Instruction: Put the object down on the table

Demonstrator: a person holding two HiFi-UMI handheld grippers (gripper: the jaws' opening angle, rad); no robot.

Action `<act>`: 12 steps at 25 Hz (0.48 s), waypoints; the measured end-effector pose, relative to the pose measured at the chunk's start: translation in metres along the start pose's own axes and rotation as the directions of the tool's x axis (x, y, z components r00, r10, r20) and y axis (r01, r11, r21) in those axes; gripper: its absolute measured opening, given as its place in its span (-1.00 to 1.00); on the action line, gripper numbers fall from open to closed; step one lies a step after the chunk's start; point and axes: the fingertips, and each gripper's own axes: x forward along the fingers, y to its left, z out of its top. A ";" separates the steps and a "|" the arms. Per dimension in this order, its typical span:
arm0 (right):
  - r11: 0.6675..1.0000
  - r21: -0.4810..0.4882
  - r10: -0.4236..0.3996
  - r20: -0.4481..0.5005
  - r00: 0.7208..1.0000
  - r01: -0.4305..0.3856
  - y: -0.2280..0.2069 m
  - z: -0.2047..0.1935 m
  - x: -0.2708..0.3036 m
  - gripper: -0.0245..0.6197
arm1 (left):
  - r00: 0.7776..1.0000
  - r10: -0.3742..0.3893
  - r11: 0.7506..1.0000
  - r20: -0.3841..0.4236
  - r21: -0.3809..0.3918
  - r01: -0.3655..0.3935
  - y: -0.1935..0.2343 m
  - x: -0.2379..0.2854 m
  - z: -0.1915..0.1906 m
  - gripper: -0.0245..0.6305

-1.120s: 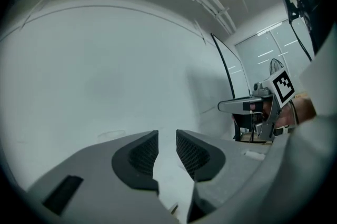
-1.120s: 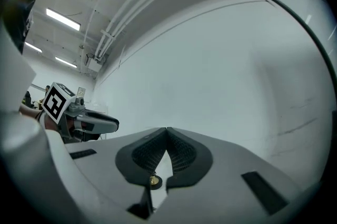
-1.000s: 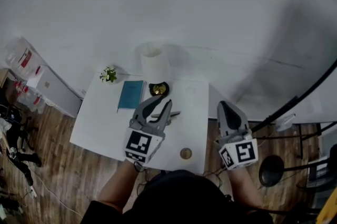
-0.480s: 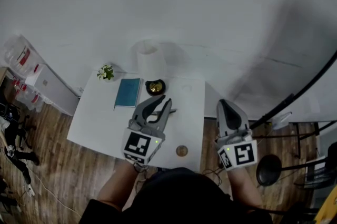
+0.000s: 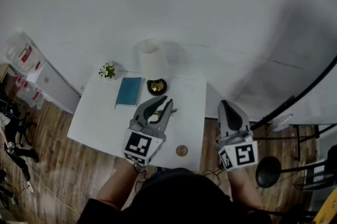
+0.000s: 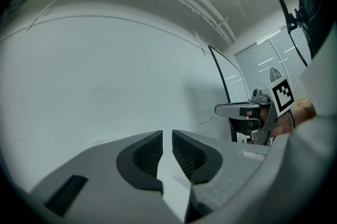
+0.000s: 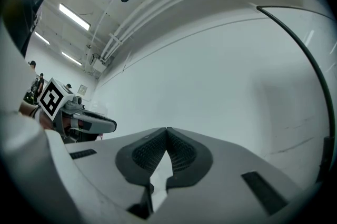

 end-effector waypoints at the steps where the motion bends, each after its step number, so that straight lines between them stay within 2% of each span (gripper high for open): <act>1: 1.000 0.000 0.001 -0.002 1.000 -0.001 0.000 0.000 0.001 -0.91 | 1.000 0.000 1.000 0.004 0.004 0.000 0.001 0.000 0.001 -0.76; 12: 1.000 -0.001 0.016 -0.002 1.000 -0.016 0.007 -0.002 0.010 -0.90 | 1.000 -0.007 1.000 -0.018 -0.001 0.007 0.009 0.003 -0.006 -0.76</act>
